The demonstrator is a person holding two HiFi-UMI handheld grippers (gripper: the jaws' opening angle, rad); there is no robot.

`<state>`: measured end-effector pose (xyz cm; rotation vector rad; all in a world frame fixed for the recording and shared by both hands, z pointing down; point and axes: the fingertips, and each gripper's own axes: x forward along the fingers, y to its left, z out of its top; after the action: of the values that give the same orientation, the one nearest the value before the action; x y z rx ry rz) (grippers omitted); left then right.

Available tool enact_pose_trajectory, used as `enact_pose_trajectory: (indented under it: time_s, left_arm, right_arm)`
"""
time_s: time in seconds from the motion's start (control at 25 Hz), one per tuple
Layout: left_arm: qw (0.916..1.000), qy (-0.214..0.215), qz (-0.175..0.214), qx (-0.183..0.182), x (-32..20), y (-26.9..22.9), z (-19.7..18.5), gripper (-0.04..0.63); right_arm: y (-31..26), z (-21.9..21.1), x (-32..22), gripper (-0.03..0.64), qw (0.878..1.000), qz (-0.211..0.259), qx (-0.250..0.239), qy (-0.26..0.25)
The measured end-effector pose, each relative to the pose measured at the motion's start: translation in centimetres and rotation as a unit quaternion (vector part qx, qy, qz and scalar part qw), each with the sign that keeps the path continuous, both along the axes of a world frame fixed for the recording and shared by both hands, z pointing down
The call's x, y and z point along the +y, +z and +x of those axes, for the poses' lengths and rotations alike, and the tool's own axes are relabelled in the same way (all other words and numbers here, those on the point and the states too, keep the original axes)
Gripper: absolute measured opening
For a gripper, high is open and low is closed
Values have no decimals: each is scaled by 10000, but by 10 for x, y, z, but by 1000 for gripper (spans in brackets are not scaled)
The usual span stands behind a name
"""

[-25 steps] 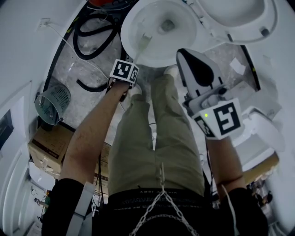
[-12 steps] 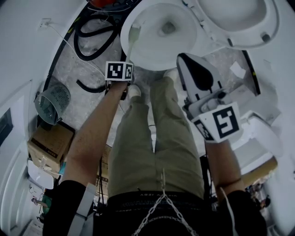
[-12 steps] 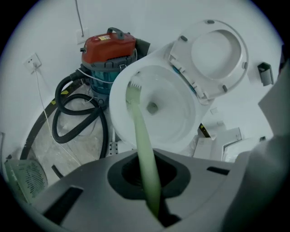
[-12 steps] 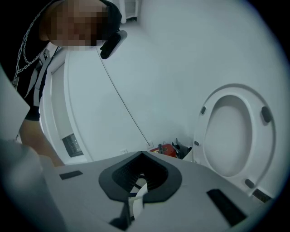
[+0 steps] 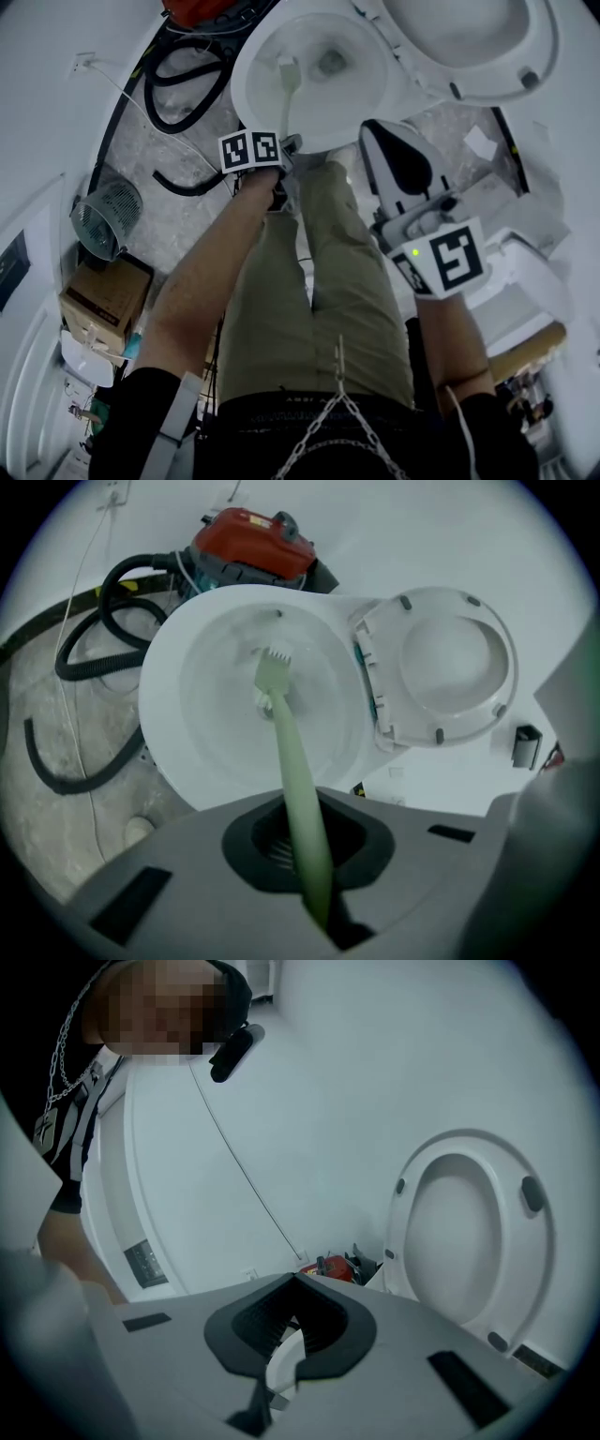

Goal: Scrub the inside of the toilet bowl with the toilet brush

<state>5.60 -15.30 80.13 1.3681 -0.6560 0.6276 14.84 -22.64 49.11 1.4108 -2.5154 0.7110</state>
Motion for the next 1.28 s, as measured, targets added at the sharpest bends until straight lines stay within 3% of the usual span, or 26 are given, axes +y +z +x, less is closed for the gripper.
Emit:
enact_pose_trajectory:
  time_s: [0.16,0.28,0.76,1.28]
  left_arm:
    - [9961,-773,-410,98,1,14,4,0]
    - [9932,-1006,-577,102,1,24,6,0]
    - [9944,-897,-556,15,-33,42,30,0]
    - [9988,-261,-338,-234,-59,52,57,0]
  right_arm:
    - [0,10,-7,-8,10000,1,-15,-45]
    - [4,22,-13,-8,10000,-28,-28,-26]
    - [13,55,-26,-8,9999,-112,-40,2]
    - [18,105,-17,-8,9991,-188,25,388]
